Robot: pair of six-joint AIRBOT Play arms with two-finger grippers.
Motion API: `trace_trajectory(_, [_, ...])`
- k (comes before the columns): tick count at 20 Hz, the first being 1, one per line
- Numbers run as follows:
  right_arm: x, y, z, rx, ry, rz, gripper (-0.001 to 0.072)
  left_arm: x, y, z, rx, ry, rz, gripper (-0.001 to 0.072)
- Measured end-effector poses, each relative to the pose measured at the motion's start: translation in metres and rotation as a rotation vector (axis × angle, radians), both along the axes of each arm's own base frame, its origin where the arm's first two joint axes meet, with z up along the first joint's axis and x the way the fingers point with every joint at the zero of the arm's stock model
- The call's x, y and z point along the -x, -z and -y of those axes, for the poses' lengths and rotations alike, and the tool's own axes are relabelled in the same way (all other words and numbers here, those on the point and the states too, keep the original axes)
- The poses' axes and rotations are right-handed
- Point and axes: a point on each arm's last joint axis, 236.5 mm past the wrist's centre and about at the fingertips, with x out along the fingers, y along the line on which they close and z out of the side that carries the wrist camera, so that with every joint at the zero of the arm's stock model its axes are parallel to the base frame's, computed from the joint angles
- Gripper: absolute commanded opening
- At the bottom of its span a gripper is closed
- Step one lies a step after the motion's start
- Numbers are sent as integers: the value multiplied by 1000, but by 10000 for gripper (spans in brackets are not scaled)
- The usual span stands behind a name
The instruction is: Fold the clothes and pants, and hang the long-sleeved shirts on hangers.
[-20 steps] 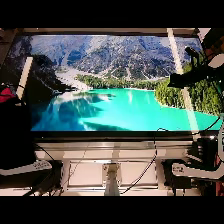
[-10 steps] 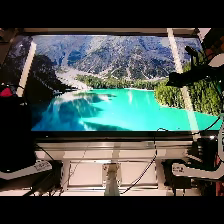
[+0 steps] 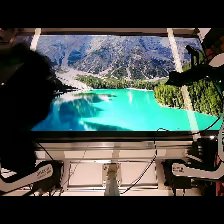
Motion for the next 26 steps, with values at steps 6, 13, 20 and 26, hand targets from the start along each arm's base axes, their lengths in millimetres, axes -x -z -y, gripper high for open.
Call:
trace_trajectory(6, [-33, -49, 34, 36, 134, 172, 13, 48, -134, 236, 89, 423, 329, 1])
trace_trajectory(13, [-44, -117, 142, 96, 434, 331, 13, 125, -156, 387, 177, 701, 407, 2])
trace_trajectory(20, [-32, -131, 186, 106, 544, 353, 447, 143, -84, 477, 166, 810, 320, 560])
trace_trajectory(26, [-34, -136, 185, 75, 556, 368, 440, 113, -52, 471, 72, 783, 317, 374])
